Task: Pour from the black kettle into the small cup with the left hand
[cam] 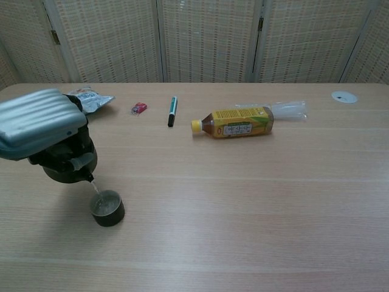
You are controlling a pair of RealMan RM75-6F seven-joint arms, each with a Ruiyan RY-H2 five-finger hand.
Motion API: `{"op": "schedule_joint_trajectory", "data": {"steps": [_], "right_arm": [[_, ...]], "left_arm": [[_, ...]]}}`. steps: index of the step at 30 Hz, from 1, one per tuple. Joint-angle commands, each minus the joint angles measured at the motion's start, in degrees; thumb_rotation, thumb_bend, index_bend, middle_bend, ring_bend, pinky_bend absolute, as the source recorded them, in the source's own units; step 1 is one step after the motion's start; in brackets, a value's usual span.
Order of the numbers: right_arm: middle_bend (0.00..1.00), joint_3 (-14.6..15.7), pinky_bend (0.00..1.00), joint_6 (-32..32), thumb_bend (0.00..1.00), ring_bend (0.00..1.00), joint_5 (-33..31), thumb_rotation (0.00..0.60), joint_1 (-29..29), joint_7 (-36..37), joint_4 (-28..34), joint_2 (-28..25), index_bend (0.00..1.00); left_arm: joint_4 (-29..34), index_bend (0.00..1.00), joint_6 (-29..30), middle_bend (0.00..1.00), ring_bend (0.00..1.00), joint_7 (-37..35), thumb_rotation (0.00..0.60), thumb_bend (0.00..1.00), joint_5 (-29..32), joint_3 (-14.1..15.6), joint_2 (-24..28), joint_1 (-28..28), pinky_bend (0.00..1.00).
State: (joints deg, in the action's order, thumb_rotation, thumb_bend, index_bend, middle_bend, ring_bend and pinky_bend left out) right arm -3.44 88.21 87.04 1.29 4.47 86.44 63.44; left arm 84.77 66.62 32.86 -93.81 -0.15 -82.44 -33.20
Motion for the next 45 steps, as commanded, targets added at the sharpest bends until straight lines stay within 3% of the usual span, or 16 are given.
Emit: {"op": "schedule_joint_trajectory", "data": {"steps": [1, 11, 23, 29, 32, 40, 45], "right_arm": [[0.19, 0.0, 0.07, 0.0, 0.31, 0.27, 0.0, 0.600, 0.0, 0.0, 0.0, 0.0, 0.09], [0.19, 0.0, 0.07, 0.1, 0.31, 0.27, 0.1, 0.600, -0.1, -0.1, 0.2, 0.0, 0.09], [0.19, -0.1, 0.07, -0.3, 0.31, 0.27, -0.2, 0.600, 0.1, -0.2, 0.3, 0.0, 0.09], [0.19, -0.2, 0.07, -0.4, 0.31, 0.27, -0.3, 0.600, 0.1, -0.2, 0.3, 0.1, 0.09], [0.19, -0.2, 0.07, -0.5, 0.31, 0.27, -0.3, 0.600, 0.1, -0.2, 0.2, 0.1, 0.09], [0.19, -0.1, 0.07, -0.4, 0.31, 0.27, -0.6, 0.600, -0.1, 0.2, -0.2, 0.2, 0.09], [0.20, -0.2, 0.07, -0.5, 0.31, 0.27, -0.9, 0.600, -0.2, 0.6, -0.7, 0.3, 0.09]], "left_arm": [[0.0, 1.00, 0.0, 1.00, 0.94, -0.9, 0.536, 0.53, 0.1, -0.1, 0.0, 0.0, 0.41], [-1.6, 1.00, 0.9, 1.00, 0.94, -8.1, 0.540, 0.53, -1.0, -0.2, -0.1, -0.3, 0.38], [-4.3, 1.00, 0.9, 1.00, 0.93, -24.8, 0.540, 0.53, 0.4, -1.2, -1.1, -1.1, 0.37], [-6.5, 1.00, 0.5, 1.00, 0.93, -34.3, 0.525, 0.53, 2.9, -3.4, -2.0, -1.9, 0.36], [-7.6, 1.00, -0.8, 1.00, 0.92, -38.2, 0.462, 0.51, 5.2, -5.0, -2.2, -2.6, 0.34], [-10.3, 1.00, -5.7, 1.00, 0.91, -42.2, 0.230, 0.36, 10.7, -8.2, -3.2, -4.9, 0.22], [-13.1, 1.00, -7.6, 1.00, 0.91, -43.1, 0.163, 0.29, 12.3, -8.9, -4.5, -6.1, 0.19]]}}
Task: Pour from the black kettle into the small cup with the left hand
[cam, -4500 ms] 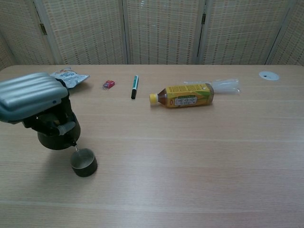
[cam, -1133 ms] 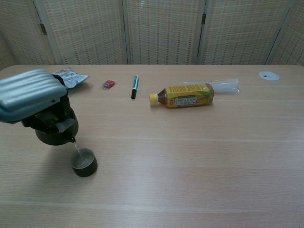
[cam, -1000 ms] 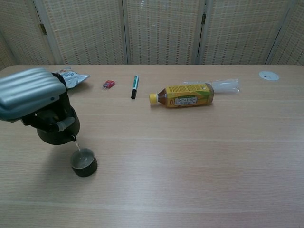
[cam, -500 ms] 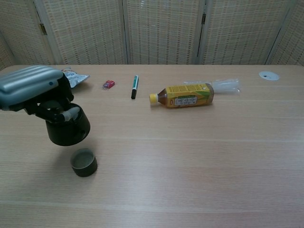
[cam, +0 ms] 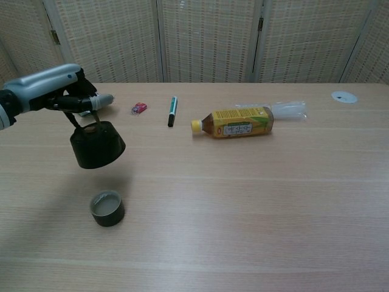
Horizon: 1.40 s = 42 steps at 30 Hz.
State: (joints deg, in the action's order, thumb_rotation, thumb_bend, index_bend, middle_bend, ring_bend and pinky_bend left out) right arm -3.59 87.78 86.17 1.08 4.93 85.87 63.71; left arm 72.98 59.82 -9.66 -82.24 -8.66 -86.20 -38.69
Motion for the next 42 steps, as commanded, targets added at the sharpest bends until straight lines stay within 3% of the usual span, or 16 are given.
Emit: {"op": "schedule_joint_trajectory", "data": {"steps": [1, 9, 24, 35, 42], "right_arm": [[0.20, 0.0, 0.07, -0.1, 0.31, 0.27, -0.1, 0.600, 0.0, 0.2, -0.2, 0.1, 0.09], [0.20, -0.1, 0.07, -0.8, 0.31, 0.27, -0.6, 0.600, 0.1, 0.8, -1.0, 0.4, 0.09], [0.21, -0.1, 0.07, -1.5, 0.31, 0.27, -0.8, 0.600, 0.4, 0.5, -1.1, 0.5, 0.09], [0.21, -0.1, 0.07, -1.5, 0.31, 0.27, -0.8, 0.600, 0.3, 0.6, -1.1, 0.6, 0.09], [0.21, 0.0, 0.07, -1.3, 0.31, 0.27, -0.7, 0.600, 0.2, 0.7, -1.1, 0.5, 0.09]], "left_arm": [[-2.3, 1.00, -1.3, 1.00, 0.90, -0.8, 0.160, 0.29, 1.2, -0.6, -1.2, -0.8, 0.19], [-10.4, 1.00, -3.3, 1.00, 0.89, -0.5, 0.152, 0.28, 3.1, -1.3, -4.4, -2.3, 0.16], [-22.8, 0.98, -4.2, 1.00, 0.84, -0.9, 0.145, 0.28, 3.2, 0.0, -8.8, -2.7, 0.09], [-25.6, 0.95, -4.4, 1.00, 0.79, -0.4, 0.147, 0.28, 2.1, 1.7, -10.3, -2.4, 0.06], [-24.6, 0.88, -5.1, 0.92, 0.71, 0.7, 0.150, 0.28, 2.1, 2.3, -10.2, -2.2, 0.02]]}}
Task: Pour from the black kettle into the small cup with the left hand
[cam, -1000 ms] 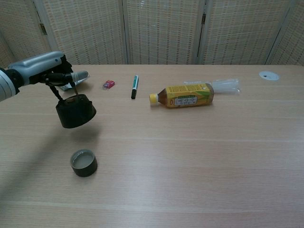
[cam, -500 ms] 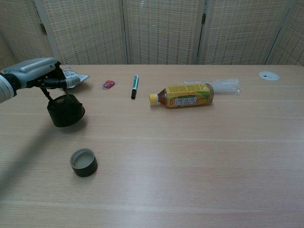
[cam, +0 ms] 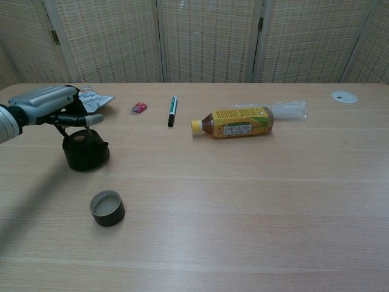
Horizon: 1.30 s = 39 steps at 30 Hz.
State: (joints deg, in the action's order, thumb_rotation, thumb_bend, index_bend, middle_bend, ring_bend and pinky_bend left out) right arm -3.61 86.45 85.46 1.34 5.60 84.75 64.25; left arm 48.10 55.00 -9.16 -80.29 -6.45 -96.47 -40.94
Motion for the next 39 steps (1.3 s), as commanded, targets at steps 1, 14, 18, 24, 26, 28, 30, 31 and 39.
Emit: {"op": "schedule_joint_trajectory", "data": {"steps": [1, 14, 18, 24, 26, 28, 30, 31, 39], "right_arm": [[0.21, 0.0, 0.07, 0.0, 0.31, 0.27, 0.0, 0.600, 0.0, 0.0, 0.0, 0.0, 0.09], [0.21, 0.1, 0.07, 0.6, 0.31, 0.27, 0.2, 0.600, -0.3, -0.1, 0.3, -0.2, 0.09], [0.21, 0.0, 0.07, 0.6, 0.31, 0.27, 0.1, 0.600, -0.4, -0.1, 0.5, -0.6, 0.09], [0.21, 0.3, 0.07, -1.1, 0.31, 0.27, 0.4, 0.600, 0.3, 2.7, 0.9, -2.1, 0.09], [0.22, 0.5, 0.07, -2.4, 0.31, 0.27, 0.5, 0.600, 0.8, 4.1, 0.8, -2.9, 0.09], [0.23, 0.7, 0.07, -3.8, 0.31, 0.27, 0.8, 0.600, 1.4, 6.3, 0.6, -3.8, 0.10], [0.23, 1.2, 0.07, -5.7, 0.31, 0.28, 0.8, 0.600, 2.0, 8.7, 0.7, -4.9, 0.11], [0.23, 1.4, 0.07, -7.0, 0.31, 0.27, 0.8, 0.600, 2.5, 10.2, 0.8, -5.7, 0.11], [0.22, 2.2, 0.07, -9.2, 0.31, 0.26, 2.8, 0.600, 4.3, 15.2, -0.6, -6.3, 0.11]], "left_arm": [[0.5, 0.86, -0.7, 0.91, 0.70, 0.4, 0.149, 0.28, 0.3, 0.1, 0.2, 0.0, 0.02], [5.5, 0.49, -4.2, 0.40, 0.27, 4.2, 0.147, 0.28, 3.8, -1.1, 2.6, 0.0, 0.00], [7.9, 0.44, -2.1, 0.36, 0.25, 2.6, 0.152, 0.28, 4.9, -2.8, 4.0, 0.9, 0.00], [16.4, 0.44, 1.2, 0.37, 0.25, 4.9, 0.482, 0.28, 9.5, -5.6, 9.2, 3.9, 0.00], [20.2, 0.43, 2.6, 0.37, 0.25, 6.9, 0.587, 0.28, 11.1, -6.0, 11.5, 5.4, 0.00], [24.6, 0.41, 5.5, 0.37, 0.26, 9.1, 0.600, 0.28, 12.2, -6.0, 13.9, 7.5, 0.03], [27.7, 0.40, 8.3, 0.38, 0.27, 10.7, 0.600, 0.28, 12.3, -5.6, 15.6, 9.5, 0.06], [29.7, 0.40, 10.3, 0.39, 0.28, 11.8, 0.600, 0.28, 12.1, -5.0, 16.9, 11.0, 0.07], [37.4, 0.40, 25.8, 0.41, 0.31, 16.1, 0.600, 0.30, 6.7, -0.2, 21.6, 21.1, 0.07]]}}
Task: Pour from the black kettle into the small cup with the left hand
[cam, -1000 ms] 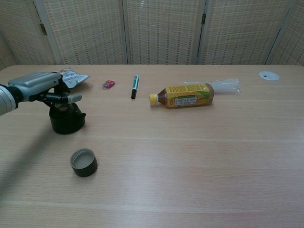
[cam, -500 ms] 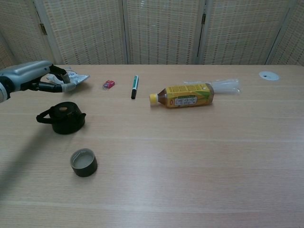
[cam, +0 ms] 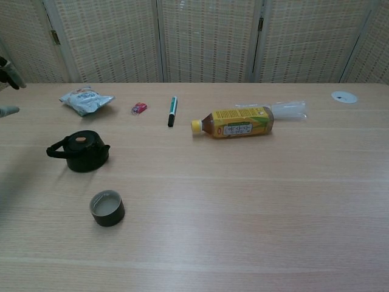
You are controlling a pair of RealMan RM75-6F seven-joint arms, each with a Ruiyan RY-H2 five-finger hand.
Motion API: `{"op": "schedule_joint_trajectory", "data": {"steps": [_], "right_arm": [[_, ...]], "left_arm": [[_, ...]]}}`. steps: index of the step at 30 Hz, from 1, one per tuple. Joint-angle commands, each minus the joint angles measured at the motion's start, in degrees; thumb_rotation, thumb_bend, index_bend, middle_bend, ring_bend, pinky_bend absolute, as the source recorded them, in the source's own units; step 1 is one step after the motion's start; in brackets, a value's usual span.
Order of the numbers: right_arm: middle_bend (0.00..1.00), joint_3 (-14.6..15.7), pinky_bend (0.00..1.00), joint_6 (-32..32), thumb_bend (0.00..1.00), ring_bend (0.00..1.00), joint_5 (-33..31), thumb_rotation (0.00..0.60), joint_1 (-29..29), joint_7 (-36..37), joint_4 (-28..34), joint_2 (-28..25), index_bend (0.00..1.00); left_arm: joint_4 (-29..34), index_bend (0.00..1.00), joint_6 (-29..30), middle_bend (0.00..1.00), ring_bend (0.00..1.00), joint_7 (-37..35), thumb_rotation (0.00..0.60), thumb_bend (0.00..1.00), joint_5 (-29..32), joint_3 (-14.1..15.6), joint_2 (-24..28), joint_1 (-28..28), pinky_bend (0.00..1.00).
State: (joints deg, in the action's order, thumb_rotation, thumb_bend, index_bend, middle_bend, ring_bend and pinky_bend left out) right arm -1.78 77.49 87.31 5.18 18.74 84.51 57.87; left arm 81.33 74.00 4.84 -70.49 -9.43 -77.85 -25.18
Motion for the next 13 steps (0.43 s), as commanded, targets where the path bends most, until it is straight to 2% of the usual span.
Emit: {"op": "schedule_joint_trajectory", "data": {"steps": [1, 7, 13], "right_arm": [[0.22, 0.5, 0.07, -0.1, 0.31, 0.25, 1.3, 0.600, 0.5, 2.7, -0.5, 0.1, 0.11], [0.22, 0.7, 0.07, 3.5, 0.31, 0.24, 2.8, 0.600, -0.5, 2.7, -1.3, 2.0, 0.12], [0.22, 0.3, 0.07, 8.8, 0.31, 0.24, 2.9, 0.600, -2.8, -2.2, -2.8, 5.5, 0.13]], "left_arm": [[4.6, 0.40, 8.3, 0.41, 0.31, 2.3, 0.600, 0.30, -4.0, 3.3, 3.3, 6.3, 0.07], [6.6, 0.39, 18.3, 0.41, 0.30, 0.8, 0.600, 0.31, -9.9, 6.6, 4.1, 13.0, 0.07], [8.3, 0.39, 21.4, 0.41, 0.29, 2.8, 0.600, 0.31, -12.8, 9.4, 5.0, 17.0, 0.04]]}}
